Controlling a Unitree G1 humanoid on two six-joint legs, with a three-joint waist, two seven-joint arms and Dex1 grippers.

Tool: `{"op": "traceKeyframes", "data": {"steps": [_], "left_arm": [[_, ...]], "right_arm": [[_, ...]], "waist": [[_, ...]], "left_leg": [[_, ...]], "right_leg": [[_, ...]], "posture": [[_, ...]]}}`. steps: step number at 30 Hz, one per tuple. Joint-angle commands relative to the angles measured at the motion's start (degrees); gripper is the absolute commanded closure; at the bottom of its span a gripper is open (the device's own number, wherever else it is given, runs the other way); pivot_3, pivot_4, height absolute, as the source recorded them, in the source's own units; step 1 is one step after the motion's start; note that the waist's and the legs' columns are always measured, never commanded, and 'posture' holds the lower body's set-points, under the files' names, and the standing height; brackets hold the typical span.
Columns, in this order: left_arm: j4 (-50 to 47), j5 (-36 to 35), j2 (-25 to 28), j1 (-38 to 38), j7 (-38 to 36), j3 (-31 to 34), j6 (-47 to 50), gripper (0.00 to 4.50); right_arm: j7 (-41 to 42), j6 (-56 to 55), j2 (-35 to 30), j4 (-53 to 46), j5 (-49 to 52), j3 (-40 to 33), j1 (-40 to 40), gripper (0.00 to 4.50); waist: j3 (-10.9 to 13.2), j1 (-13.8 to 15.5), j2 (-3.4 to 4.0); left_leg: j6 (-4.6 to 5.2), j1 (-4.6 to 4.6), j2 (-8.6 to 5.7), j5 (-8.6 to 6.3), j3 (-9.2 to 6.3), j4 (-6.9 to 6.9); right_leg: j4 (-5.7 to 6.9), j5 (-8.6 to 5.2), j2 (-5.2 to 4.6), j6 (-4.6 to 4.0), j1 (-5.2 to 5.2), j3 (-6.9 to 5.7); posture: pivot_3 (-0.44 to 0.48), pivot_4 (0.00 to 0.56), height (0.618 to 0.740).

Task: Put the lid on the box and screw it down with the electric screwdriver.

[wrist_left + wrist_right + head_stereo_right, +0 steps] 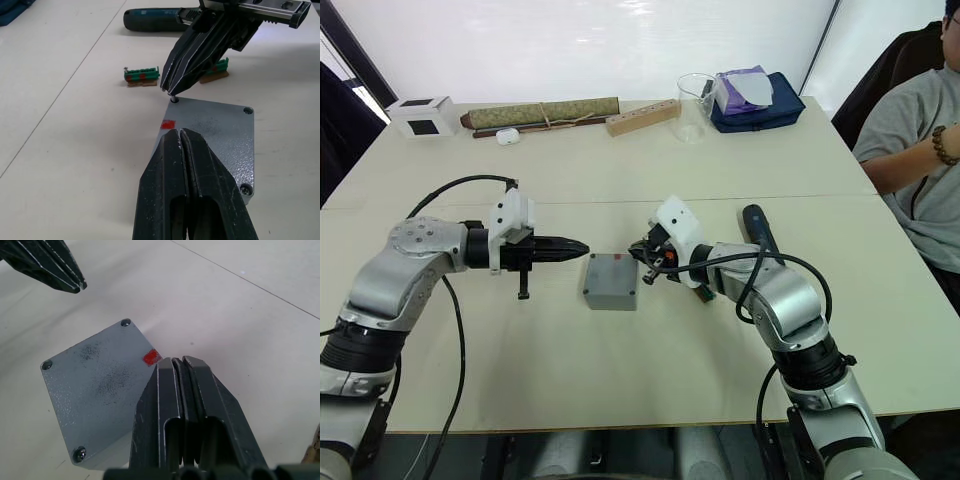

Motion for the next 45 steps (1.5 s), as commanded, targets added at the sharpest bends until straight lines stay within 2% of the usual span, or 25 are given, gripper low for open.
{"op": "traceKeyframes", "data": {"steps": [1, 10, 14, 19, 22, 25, 28, 32, 36, 45], "left_arm": [[-2.11, -0.23, 0.48, -0.09, 0.37, 1.97, -1.25, 4.50], [-2.32, -0.24, -0.02, -0.32, 1.05, 1.47, -1.26, 4.50], [-2.36, -0.26, -0.67, -0.80, 1.19, 0.78, -1.44, 4.50], [-3.31, -0.44, -1.68, -1.45, 1.22, 0.16, -0.94, 4.50], [-4.38, -0.94, -1.90, -1.80, 0.86, -0.02, -0.39, 4.50], [-5.77, -2.60, -1.91, -2.55, -0.11, 0.44, 0.68, 4.50], [-6.36, -2.99, -2.10, -3.19, -0.32, 0.34, 1.16, 4.50], [-6.56, -3.57, -3.32, -3.85, -1.41, -0.55, 0.51, 4.50], [-4.24, -0.39, -5.12, -4.25, -1.44, -2.35, -3.27, 4.50], [-2.20, 0.84, -7.81, -5.39, -1.08, -3.36, -5.56, 4.50]], "right_arm": [[0.50, -1.37, -0.51, -0.61, -0.47, 0.29, -0.14, 4.42], [0.35, -0.86, -0.04, -0.32, -1.25, 2.39, 0.69, 4.42], [0.65, 0.24, -0.55, -1.54, -0.87, 1.81, -0.23, 3.12], [1.69, 2.30, -3.00, -4.31, 0.62, -1.30, -1.67, 0.99], [1.57, 5.43, -6.15, -6.04, 1.73, -5.04, -3.25, 0.02], [2.49, 14.11, -13.69, -6.76, 3.94, -11.13, -6.37, 0.02], [1.36, 18.44, -17.95, -4.27, 3.54, -12.66, -8.90, 0.02], [1.55, 29.00, -27.06, 4.96, 1.60, -6.86, -15.12, 0.02], [2.75, 36.32, -28.85, 16.76, 2.59, 0.74, -23.89, 0.02], [9.84, 35.29, -31.00, 30.09, 1.70, 15.78, -31.79, 0.02]], "waist": [[0.00, 0.00, 0.00], [0.00, -0.05, 0.00], [0.00, -0.01, 0.00], [0.00, 0.02, 0.00], [0.00, 0.06, 0.00], [0.01, 0.42, 0.01], [0.00, 0.27, 0.00], [0.01, -0.07, 0.01], [0.02, -0.20, 0.03], [0.02, 0.09, 0.03]], "left_leg": [[0.00, 0.00, 0.00, 0.00, 0.00, 0.00], [0.00, 0.00, 0.00, 0.00, 0.00, 0.00], [0.00, 0.00, 0.00, 0.00, -0.01, 0.00], [0.00, 0.00, 0.00, 0.00, 0.00, 0.00], [0.00, -0.01, 0.00, 0.00, 0.00, 0.00], [0.00, -0.02, -0.02, 0.00, -0.01, 0.00], [0.00, -0.02, -0.06, 0.00, 0.00, 0.01], [0.00, 0.02, -0.03, 0.00, 0.02, -0.01], [0.01, 0.01, -0.03, 0.00, 0.08, -0.02], [0.01, -0.06, -0.05, 0.00, 0.10, -0.01]], "right_leg": [[0.00, 0.00, 0.00, 0.00, 0.00, 0.00], [0.00, 0.00, 0.00, 0.00, 0.00, 0.00], [0.00, 0.00, 0.01, 0.00, 0.00, 0.00], [0.00, 0.00, 0.00, 0.00, 0.00, 0.00], [0.00, 0.00, -0.01, 0.00, 0.00, 0.00], [-0.01, 0.00, -0.04, 0.00, 0.00, 0.00], [-0.03, 0.00, -0.09, 0.00, 0.00, 0.00], [-0.02, 0.00, -0.02, 0.00, 0.00, 0.01], [-0.02, 0.00, -0.02, -0.01, -0.04, 0.07], [-0.07, 0.00, -0.07, 0.00, -0.09, 0.07]], "posture": [[0.000, 0.150, 0.736], [0.000, 0.150, 0.736], [0.000, 0.150, 0.736], [0.000, 0.150, 0.736], [0.000, 0.150, 0.736], [0.000, 0.150, 0.736], [0.000, 0.150, 0.736], [0.000, 0.150, 0.736], [0.000, 0.150, 0.736], [0.000, 0.150, 0.736]]}}
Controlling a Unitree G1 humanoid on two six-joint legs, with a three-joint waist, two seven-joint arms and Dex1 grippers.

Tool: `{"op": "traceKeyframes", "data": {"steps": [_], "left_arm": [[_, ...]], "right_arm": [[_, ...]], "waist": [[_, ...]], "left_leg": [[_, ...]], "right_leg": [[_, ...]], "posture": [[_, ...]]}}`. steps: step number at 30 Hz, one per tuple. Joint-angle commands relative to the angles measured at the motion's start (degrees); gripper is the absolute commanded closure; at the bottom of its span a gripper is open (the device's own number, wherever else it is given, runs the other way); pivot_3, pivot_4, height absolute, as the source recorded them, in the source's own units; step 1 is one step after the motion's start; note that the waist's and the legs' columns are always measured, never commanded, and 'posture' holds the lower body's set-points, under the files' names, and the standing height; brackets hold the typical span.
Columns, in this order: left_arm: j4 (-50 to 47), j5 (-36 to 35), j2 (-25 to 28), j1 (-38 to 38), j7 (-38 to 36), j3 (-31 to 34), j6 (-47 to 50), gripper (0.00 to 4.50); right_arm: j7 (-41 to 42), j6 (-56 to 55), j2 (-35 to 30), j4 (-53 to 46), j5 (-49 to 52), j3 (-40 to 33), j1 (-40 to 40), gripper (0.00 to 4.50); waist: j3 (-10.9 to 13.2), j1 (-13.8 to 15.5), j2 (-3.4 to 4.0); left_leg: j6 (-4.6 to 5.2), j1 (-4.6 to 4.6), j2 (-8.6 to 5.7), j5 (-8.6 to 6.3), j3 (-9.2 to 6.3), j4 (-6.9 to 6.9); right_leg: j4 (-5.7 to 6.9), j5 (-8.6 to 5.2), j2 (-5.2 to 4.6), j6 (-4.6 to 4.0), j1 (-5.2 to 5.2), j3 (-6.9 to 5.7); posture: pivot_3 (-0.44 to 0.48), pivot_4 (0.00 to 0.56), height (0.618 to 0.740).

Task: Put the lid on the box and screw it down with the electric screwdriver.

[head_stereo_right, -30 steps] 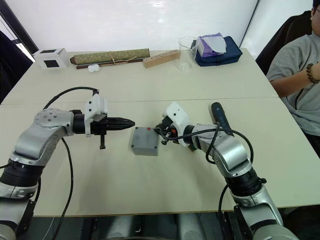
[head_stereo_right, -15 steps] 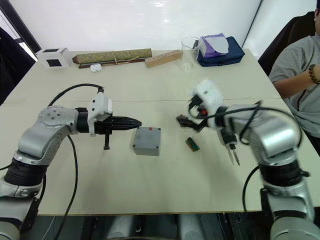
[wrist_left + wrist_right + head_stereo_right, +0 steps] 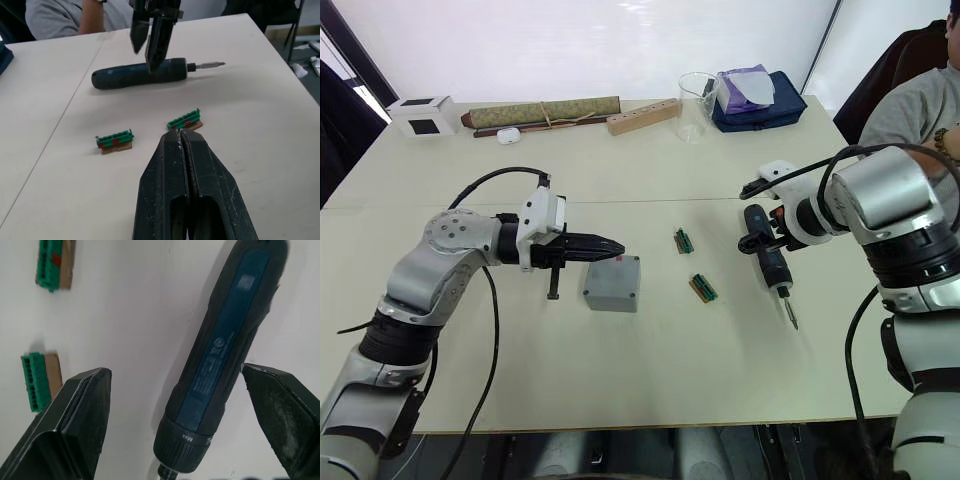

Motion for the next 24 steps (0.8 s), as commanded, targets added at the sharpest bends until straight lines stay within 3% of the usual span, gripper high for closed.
{"op": "traceKeyframes", "data": {"steps": [1, 9, 17, 18, 24], "left_arm": [[-0.22, 0.71, -0.05, -0.66, 0.04, 0.68, -2.24, 4.50], [-3.04, 0.48, 0.30, 0.93, 2.06, 1.72, -1.58, 4.50], [-4.36, 1.03, 0.03, 2.42, 4.67, 2.19, -2.02, 4.50], [-4.32, 1.17, -0.02, 2.45, 4.92, 2.20, -2.12, 4.50], [-3.89, 1.42, 0.14, 2.80, 5.10, 1.96, -2.84, 4.50]], "right_arm": [[2.57, -0.69, -1.56, 3.36, -1.04, 4.43, -2.77, 0.02], [6.84, -3.78, 1.09, 11.70, -4.65, 13.03, -5.07, 0.02], [9.60, -5.81, 5.69, 19.45, -7.22, 15.72, -6.24, 0.02], [10.00, -5.66, 5.79, 19.38, -7.28, 15.90, -6.03, 0.50], [10.58, -5.14, 6.63, 20.29, -8.25, 15.24, -5.76, 2.28]], "waist": [[0.00, 0.03, 0.00], [0.00, -0.20, 0.00], [0.00, 0.07, 0.01], [0.00, 0.08, 0.01], [0.00, -0.14, 0.01]], "left_leg": [[0.00, 0.00, 0.00, 0.00, 0.00, 0.00], [0.00, 0.01, 0.00, 0.00, 0.00, 0.00], [0.00, -0.01, 0.01, 0.00, -0.02, 0.00], [0.00, -0.01, 0.00, 0.00, -0.02, 0.01], [0.00, 0.01, 0.01, 0.00, -0.02, 0.01]], "right_leg": [[0.00, 0.00, 0.00, 0.00, 0.00, 0.00], [0.01, 0.00, 0.01, 0.00, -0.01, 0.00], [0.02, 0.00, 0.02, 0.00, -0.04, -0.01], [0.02, 0.00, 0.00, 0.01, -0.03, -0.01], [0.03, 0.00, 0.04, 0.00, -0.03, -0.01]], "posture": [[0.000, 0.150, 0.736], [0.000, 0.150, 0.736], [0.000, 0.150, 0.736], [0.000, 0.150, 0.736], [0.000, 0.150, 0.736]]}}
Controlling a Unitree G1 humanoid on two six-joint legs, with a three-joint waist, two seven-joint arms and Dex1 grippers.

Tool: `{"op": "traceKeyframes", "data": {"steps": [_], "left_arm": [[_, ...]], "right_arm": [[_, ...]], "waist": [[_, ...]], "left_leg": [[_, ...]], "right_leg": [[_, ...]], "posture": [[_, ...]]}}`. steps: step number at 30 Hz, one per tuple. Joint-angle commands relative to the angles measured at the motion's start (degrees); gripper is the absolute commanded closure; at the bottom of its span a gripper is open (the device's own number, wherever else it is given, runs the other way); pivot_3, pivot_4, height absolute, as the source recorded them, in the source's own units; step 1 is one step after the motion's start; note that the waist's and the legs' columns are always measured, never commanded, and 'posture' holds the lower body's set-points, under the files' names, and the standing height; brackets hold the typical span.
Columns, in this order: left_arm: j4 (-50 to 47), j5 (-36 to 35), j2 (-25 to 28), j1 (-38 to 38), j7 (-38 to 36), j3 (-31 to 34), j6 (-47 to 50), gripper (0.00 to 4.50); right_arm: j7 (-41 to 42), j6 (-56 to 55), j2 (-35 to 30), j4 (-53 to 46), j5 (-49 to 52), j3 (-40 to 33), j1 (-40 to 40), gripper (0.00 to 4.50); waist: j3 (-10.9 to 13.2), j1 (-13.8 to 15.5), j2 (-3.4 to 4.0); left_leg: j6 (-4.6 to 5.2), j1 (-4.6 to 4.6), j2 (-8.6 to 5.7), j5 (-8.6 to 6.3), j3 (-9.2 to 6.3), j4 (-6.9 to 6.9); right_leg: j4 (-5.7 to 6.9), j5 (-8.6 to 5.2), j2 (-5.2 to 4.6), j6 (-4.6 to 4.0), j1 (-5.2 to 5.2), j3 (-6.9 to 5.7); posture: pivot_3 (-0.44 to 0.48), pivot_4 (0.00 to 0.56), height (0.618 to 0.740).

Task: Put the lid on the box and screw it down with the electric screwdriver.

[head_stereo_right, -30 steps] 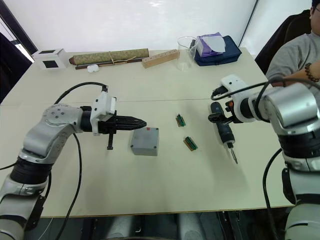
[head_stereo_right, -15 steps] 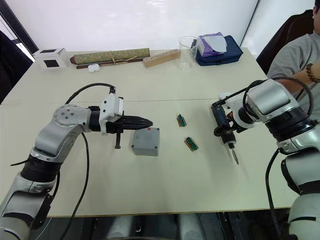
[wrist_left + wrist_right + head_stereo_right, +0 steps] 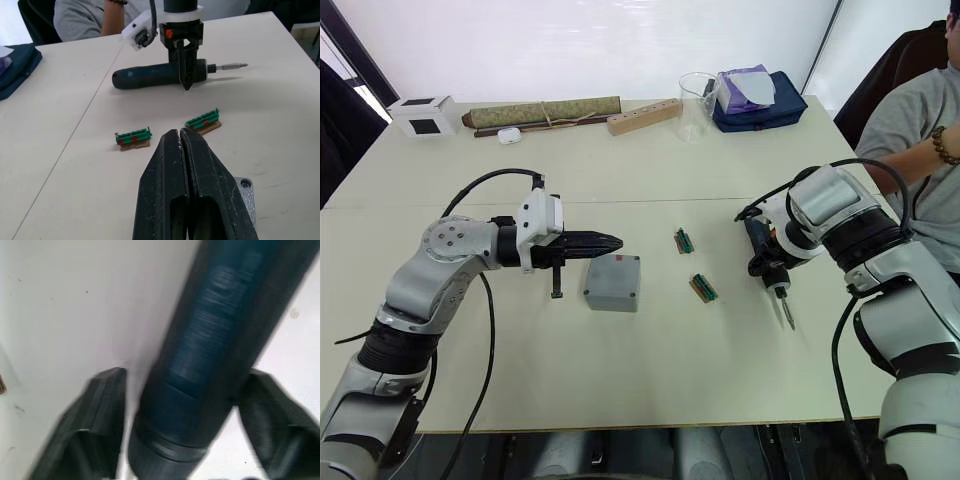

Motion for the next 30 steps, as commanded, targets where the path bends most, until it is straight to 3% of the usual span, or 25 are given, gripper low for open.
{"op": "traceKeyframes", "data": {"steps": [1, 7, 12, 16, 19, 24, 30], "left_arm": [[-1.19, 0.33, 0.22, -0.11, 0.14, 0.80, -1.50, 4.50], [0.67, 0.29, 1.33, -0.44, -1.25, 0.97, -1.36, 4.50], [1.81, 0.58, 2.70, -0.11, -2.35, 1.19, -1.68, 4.50], [2.50, 0.87, 3.89, 0.30, -2.59, 0.83, 0.19, 4.50], [3.41, 0.04, 4.84, 0.38, -4.16, 1.02, 1.16, 4.50], [6.68, 1.48, 5.14, -0.31, -6.95, -1.00, 1.00, 4.50], [11.28, 2.46, 4.07, -0.87, -8.98, -2.40, 0.15, 4.50]], "right_arm": [[0.80, 0.49, 0.56, 0.66, -0.44, -0.72, -0.58, 2.32], [-0.13, 0.63, 1.14, 0.76, -0.32, -7.50, -2.57, 2.32], [-0.73, 0.01, 1.57, -8.09, 3.11, -18.37, -0.91, 2.32], [-5.91, -12.12, 9.23, -28.10, 8.67, -39.29, 7.22, 2.32], [-9.87, -17.44, 15.74, -37.68, 10.66, -44.83, 10.62, 2.32], [-16.81, -30.75, 26.37, -48.23, 9.61, -44.91, 17.28, 2.32], [-22.47, -45.26, 35.45, -50.77, 6.26, -41.40, 25.98, 2.32]], "waist": [[0.00, 0.00, 0.00], [0.01, -0.03, 0.02], [0.06, -0.08, 0.11], [0.06, -0.07, 0.10], [0.06, 0.07, 0.11], [0.03, 0.23, 0.06], [0.02, 0.09, 0.03]], "left_leg": [[0.00, 0.00, 0.00, 0.00, 0.00, 0.00], [0.00, 0.00, 0.00, 0.00, 0.00, 0.00], [0.00, -0.06, 0.00, 0.00, 0.02, -0.02], [0.00, -0.07, 0.03, 0.00, -0.01, -0.06], [0.00, -0.09, 0.07, 0.00, -0.05, -0.03], [-0.01, -0.08, -0.01, 0.00, -0.05, 0.01], [-0.04, -0.07, -0.04, 0.02, -0.05, 0.01]], "right_leg": [[0.00, 0.00, 0.00, 0.00, 0.00, 0.00], [0.02, 0.00, 0.00, 0.00, 0.00, 0.00], [0.05, 0.00, 0.00, 0.00, -0.11, 0.01], [0.04, 0.00, 0.03, 0.00, -0.12, 0.01], [0.06, 0.00, 0.09, 0.00, -0.11, -0.01], [0.09, 0.00, -0.02, 0.00, -0.06, -0.04], [0.09, 0.00, -0.05, 0.01, -0.03, -0.04]], "posture": [[0.000, 0.150, 0.736], [0.000, 0.150, 0.736], [0.000, 0.150, 0.736], [0.000, 0.150, 0.736], [0.000, 0.150, 0.736], [0.000, 0.150, 0.736], [0.000, 0.150, 0.736]]}}
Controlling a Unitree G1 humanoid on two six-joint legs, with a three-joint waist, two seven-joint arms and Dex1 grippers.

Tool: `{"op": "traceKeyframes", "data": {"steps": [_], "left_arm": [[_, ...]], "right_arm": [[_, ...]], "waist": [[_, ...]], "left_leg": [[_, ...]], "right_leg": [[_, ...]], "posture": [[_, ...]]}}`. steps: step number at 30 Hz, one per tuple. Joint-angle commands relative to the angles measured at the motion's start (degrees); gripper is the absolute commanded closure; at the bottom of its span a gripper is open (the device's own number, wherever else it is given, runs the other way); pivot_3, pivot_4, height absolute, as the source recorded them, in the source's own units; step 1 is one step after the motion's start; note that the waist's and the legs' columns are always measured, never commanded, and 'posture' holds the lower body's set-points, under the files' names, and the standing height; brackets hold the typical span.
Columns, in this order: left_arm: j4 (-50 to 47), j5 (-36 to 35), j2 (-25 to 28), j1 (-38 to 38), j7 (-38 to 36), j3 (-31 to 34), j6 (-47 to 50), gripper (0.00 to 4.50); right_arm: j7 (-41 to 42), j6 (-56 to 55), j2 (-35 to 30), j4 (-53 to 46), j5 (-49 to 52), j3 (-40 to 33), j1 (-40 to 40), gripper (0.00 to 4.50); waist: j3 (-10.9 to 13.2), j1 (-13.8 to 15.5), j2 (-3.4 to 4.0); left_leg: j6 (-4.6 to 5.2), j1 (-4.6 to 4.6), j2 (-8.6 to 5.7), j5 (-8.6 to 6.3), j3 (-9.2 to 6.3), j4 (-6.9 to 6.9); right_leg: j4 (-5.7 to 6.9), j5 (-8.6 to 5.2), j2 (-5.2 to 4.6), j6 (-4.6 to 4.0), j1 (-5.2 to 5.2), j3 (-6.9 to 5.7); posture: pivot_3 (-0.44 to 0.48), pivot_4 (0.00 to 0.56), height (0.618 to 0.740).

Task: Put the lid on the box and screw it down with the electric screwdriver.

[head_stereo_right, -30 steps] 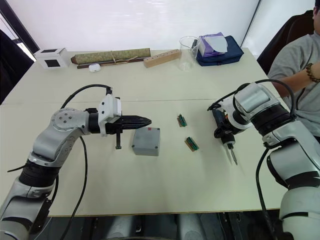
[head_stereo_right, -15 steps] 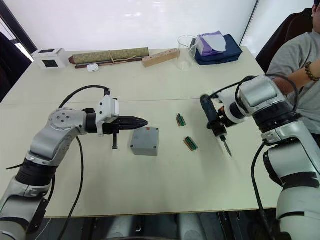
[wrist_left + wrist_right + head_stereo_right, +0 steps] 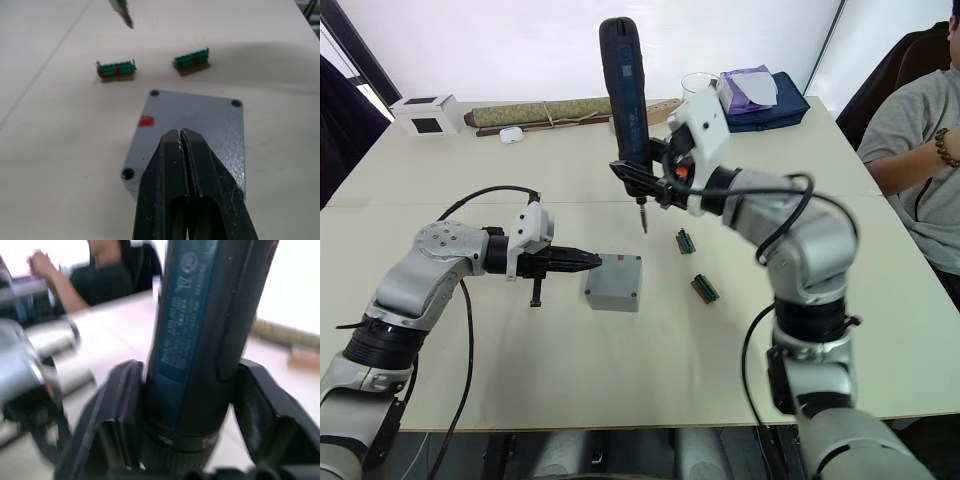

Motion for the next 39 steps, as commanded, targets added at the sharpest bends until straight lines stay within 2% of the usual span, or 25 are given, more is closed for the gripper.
{"op": "traceKeyframes", "data": {"steps": [1, 5, 14, 39], "left_arm": [[1.99, 0.98, -0.87, -1.23, -0.71, -0.62, -1.14, 4.50], [5.04, 3.02, -2.62, -0.82, -0.62, -2.15, -2.09, 4.50], [7.12, 4.86, -3.18, -0.93, -0.89, -2.68, -4.07, 4.50], [6.69, 4.60, -3.38, -0.99, -0.97, -2.92, -4.88, 4.50]], "right_arm": [[-3.11, -9.66, 3.32, -2.85, -1.70, -0.24, 2.32, 2.32], [-1.30, -18.09, 5.66, -3.53, -1.40, 0.96, 8.04, 2.32], [-0.69, -21.68, 5.01, -5.73, -1.79, 4.48, 13.09, 2.32], [0.31, -26.92, 0.18, -3.92, -8.09, 7.94, 17.67, 2.32]], "waist": [[0.01, -0.07, 0.02], [0.00, 0.02, 0.00], [-0.01, -0.13, 0.02], [-0.02, -0.06, 0.01]], "left_leg": [[0.00, 0.00, 0.00, 0.00, 0.01, 0.00], [-0.02, 0.02, 0.00, 0.01, 0.00, -0.01], [-0.03, 0.12, 0.03, 0.02, -0.02, -0.01], [-0.05, 0.13, 0.03, 0.03, -0.02, 0.00]], "right_leg": [[0.01, 0.00, 0.00, 0.00, -0.01, 0.00], [0.00, 0.00, 0.00, -0.01, 0.00, 0.00], [0.08, 0.00, 0.06, -0.01, 0.06, 0.01], [0.07, 0.00, 0.05, -0.01, 0.08, 0.01]], "posture": [[0.000, 0.150, 0.736], [0.000, 0.150, 0.736], [0.000, 0.150, 0.736], [0.000, 0.150, 0.736]]}}
